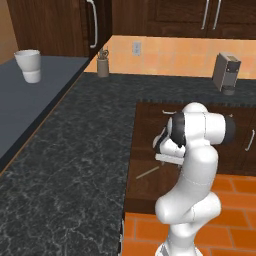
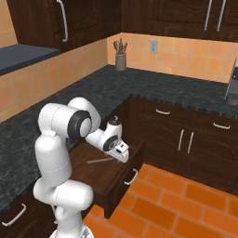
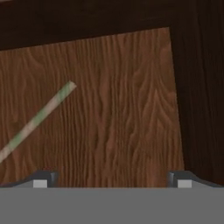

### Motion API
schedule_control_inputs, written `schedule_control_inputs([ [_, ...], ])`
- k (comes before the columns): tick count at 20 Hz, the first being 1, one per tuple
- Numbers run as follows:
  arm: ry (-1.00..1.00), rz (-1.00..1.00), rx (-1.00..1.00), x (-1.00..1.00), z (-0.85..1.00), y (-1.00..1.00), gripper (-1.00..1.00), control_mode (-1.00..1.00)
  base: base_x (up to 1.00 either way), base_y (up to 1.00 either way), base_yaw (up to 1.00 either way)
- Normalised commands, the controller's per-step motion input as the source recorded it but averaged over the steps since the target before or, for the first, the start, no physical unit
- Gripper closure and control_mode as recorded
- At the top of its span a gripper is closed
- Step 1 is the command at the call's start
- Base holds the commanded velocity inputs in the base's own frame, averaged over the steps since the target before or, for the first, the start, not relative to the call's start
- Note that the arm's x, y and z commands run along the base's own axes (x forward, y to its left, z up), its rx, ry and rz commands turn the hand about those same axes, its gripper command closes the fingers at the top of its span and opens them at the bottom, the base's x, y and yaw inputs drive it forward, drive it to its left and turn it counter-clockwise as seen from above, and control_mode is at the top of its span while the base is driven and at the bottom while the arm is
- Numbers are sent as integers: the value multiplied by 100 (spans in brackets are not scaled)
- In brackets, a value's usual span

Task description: Take a straw from the drawer in front and place it inside the glass cup on the dining counter.

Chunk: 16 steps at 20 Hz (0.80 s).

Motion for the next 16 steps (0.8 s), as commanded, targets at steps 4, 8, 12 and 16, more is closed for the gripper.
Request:
schedule_control_inputs([
  [4, 0, 0, -1, -34, -14, -100, -100, -100, 0, 0, 0],
  [8, 0, 0, 0, -41, -1, -100, -100, -100, 0, 0, 0],
  [12, 0, 0, 0, -40, 0, -100, -100, -100, 0, 0, 0],
  [16, -2, 0, 0, -27, 1, -78, -100, -100, 0, 0, 0],
])
